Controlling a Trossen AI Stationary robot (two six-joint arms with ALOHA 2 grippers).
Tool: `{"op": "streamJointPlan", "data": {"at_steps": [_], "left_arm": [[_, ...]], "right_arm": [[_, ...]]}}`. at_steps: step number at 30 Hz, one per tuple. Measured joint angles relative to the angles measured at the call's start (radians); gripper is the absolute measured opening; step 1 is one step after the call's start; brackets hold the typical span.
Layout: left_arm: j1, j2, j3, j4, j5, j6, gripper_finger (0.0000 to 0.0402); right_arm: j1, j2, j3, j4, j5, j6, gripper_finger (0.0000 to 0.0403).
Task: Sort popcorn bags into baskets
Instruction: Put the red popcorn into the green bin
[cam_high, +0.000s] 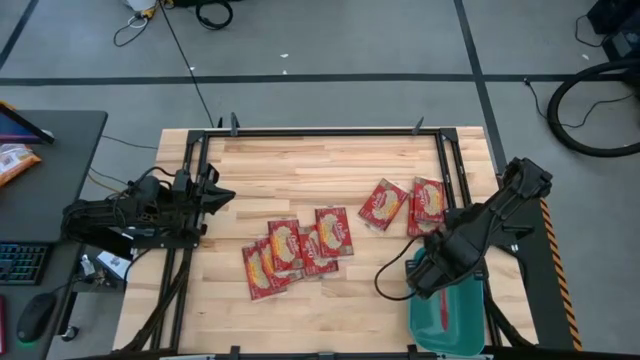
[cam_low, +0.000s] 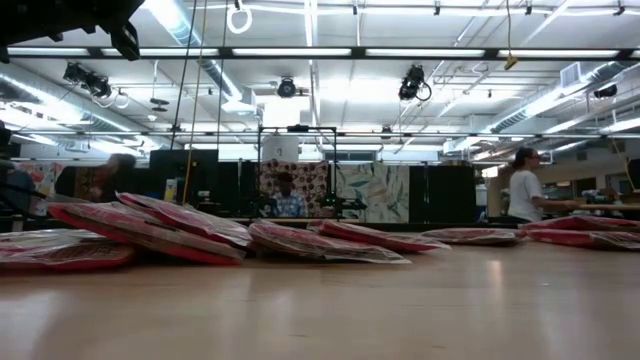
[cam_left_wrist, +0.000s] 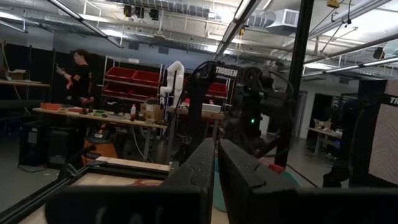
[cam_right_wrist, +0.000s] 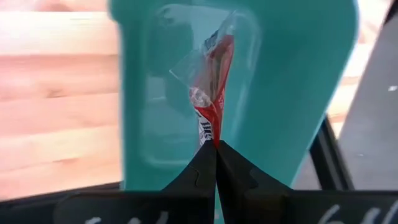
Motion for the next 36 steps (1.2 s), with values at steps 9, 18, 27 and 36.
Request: {"op": "streamJointPlan", "data": {"at_steps": [9, 18, 27, 36], "left_arm": [[0.0, 0.0, 0.0, 0.0, 0.0, 0.0, 0.0027], [0.0, 0.0, 0.0, 0.0, 0.0, 0.0, 0.0027], [0.0, 0.0, 0.0, 0.0, 0.0, 0.0, 0.0027], [0.0, 0.0, 0.0, 0.0, 0.0, 0.0, 0.0027]], "right_arm": [[0.001, 0.0, -0.143, 0.023, -0.073, -0.024, 0.001], [-0.03, 0.0, -0.218, 0.142, -0.112, -0.059, 0.0073], [-0.12, 0.0, -0.109, 0.128, -0.186, -0.104, 0.0151], [-0.179, -0.001, 0.091, 0.058, 0.081, -0.158, 0.0151]]}}
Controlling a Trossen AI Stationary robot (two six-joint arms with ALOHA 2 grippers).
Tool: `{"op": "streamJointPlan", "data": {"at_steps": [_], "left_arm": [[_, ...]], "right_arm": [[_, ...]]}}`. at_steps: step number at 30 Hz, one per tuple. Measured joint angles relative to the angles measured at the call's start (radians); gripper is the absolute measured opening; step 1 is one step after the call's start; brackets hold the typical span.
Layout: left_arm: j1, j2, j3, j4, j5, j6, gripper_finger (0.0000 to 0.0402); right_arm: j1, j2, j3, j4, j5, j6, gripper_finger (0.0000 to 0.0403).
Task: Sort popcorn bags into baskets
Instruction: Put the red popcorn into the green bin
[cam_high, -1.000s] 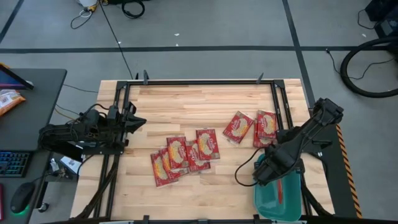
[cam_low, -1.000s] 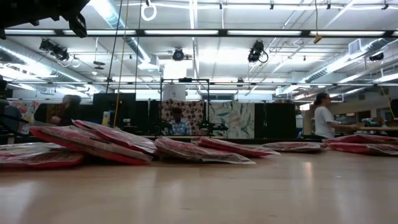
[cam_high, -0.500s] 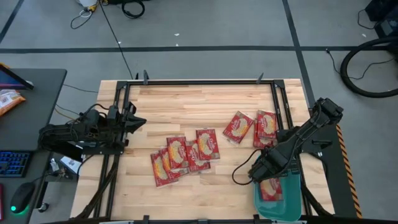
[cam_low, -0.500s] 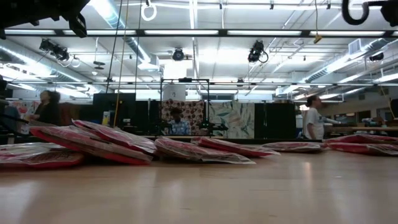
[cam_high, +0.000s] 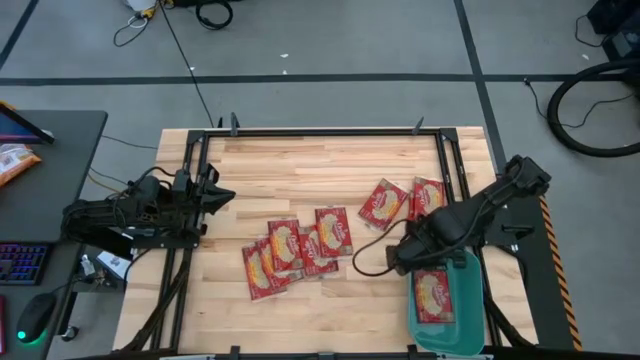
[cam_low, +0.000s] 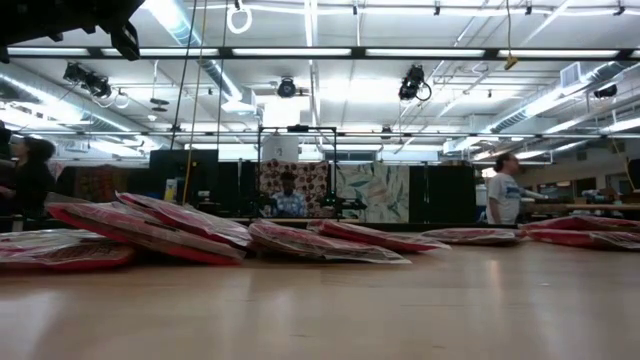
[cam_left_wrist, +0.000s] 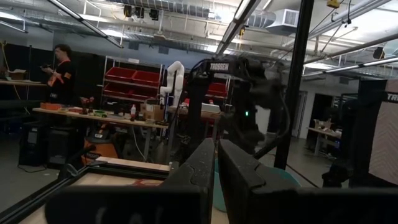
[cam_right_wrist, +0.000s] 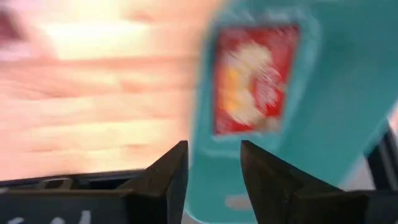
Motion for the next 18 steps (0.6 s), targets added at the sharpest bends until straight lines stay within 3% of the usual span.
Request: {"op": "streamJointPlan", "data": {"at_steps": [5, 14, 18], "left_arm": [[0.0, 0.0, 0.0, 0.0, 0.0, 0.0, 0.0027], [0.0, 0.0, 0.0, 0.0, 0.0, 0.0, 0.0027], [0.0, 0.0, 0.0, 0.0, 0.0, 0.0, 0.0027]], "right_arm": [[-0.043, 0.0, 0.056, 0.068, 0.204, -0.161, 0.0151], [-0.212, 0.017, 0.062, 0.269, 0.411, -0.585, 0.0151], [-0.312, 0.049, 0.061, 0.316, 0.434, -0.771, 0.015]]}}
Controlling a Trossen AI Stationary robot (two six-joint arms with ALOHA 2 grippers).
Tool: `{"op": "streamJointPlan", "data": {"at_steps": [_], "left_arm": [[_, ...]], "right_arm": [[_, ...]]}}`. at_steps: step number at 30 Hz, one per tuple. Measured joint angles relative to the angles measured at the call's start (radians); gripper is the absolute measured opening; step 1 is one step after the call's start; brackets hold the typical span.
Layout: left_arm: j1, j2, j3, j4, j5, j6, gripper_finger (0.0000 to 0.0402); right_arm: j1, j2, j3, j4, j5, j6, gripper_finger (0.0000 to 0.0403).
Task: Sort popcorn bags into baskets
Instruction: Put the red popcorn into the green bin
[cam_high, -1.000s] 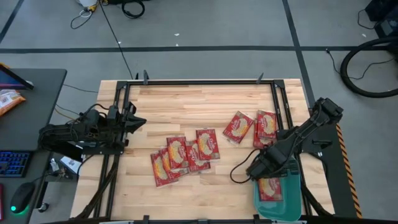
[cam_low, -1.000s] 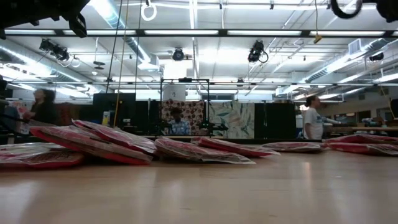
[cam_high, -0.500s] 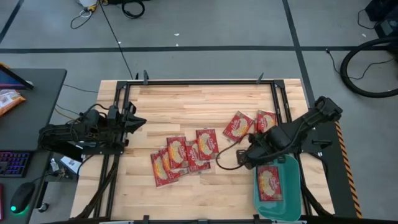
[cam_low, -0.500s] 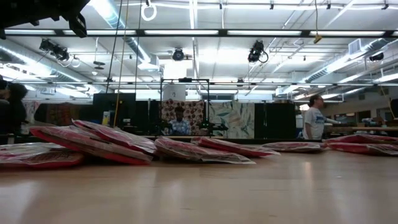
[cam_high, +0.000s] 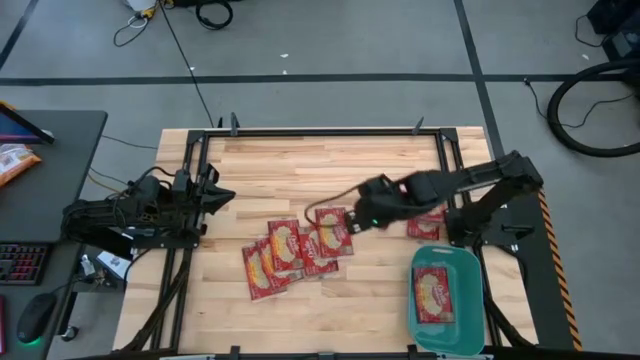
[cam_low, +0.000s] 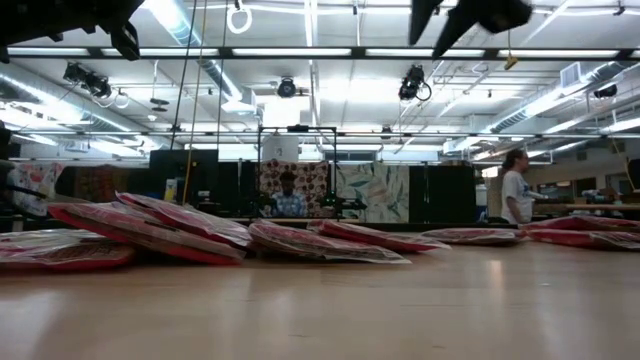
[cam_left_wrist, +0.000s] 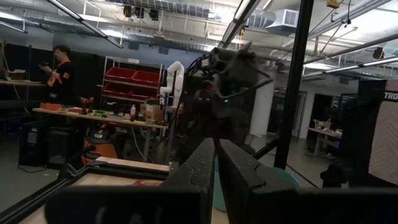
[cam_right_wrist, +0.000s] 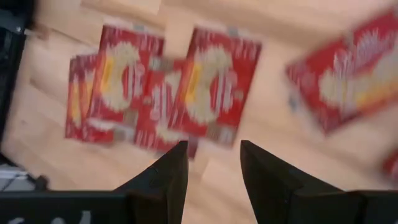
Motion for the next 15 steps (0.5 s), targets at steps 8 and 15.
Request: {"op": "streamJointPlan", "data": {"at_steps": [8, 15], "left_arm": [[0.0, 0.0, 0.0, 0.005, 0.0, 0.0, 0.0027], [0.0, 0.0, 0.0, 0.005, 0.0, 0.0, 0.0027]], "right_arm": [[-0.131, 0.126, -0.001, 0.157, 0.007, -0.356, 0.015], [-0.154, 0.219, -0.002, 0.165, 0.111, -0.505, 0.015]]}}
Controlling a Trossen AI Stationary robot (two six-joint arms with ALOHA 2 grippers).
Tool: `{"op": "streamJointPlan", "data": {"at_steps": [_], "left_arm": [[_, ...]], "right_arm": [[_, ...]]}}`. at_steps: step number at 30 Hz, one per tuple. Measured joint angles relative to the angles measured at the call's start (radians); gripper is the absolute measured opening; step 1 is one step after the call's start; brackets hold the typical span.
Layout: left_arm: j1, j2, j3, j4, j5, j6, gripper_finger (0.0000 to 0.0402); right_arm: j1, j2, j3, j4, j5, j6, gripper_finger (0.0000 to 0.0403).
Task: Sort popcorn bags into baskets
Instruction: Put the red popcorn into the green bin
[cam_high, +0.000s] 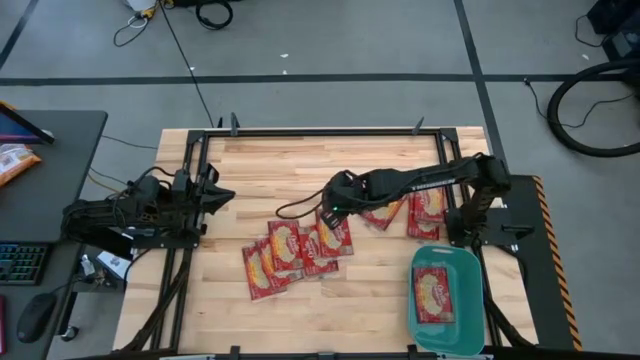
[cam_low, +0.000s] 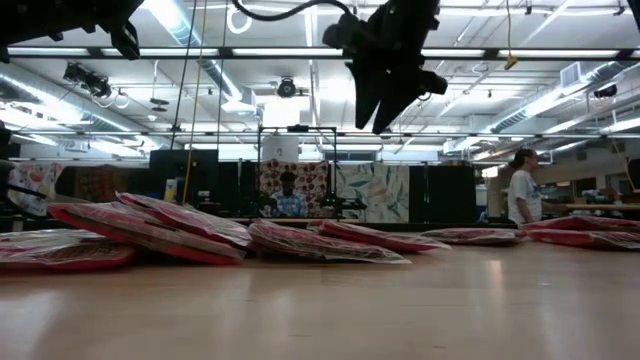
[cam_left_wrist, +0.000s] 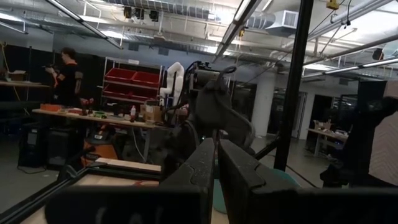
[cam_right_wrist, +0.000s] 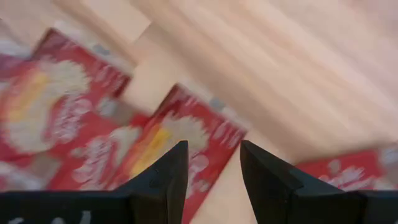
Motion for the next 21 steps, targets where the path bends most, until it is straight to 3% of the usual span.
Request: {"op": "streamJointPlan", "data": {"at_steps": [6, 12, 21], "left_arm": [[0.0, 0.0, 0.0, 0.0, 0.0, 0.0, 0.0027], [0.0, 0.0, 0.0, 0.001, 0.0, 0.0, 0.0027], [0.0, 0.0, 0.0, -0.003, 0.0, 0.0, 0.0027]], "right_arm": [[0.0, 0.007, 0.0, 0.002, 0.134, -0.142, 0.0151], [-0.001, 0.027, -0.028, 0.006, 0.125, -0.218, 0.0167], [0.024, 0.187, -0.035, 0.257, 0.047, -0.19, 0.0208]]}}
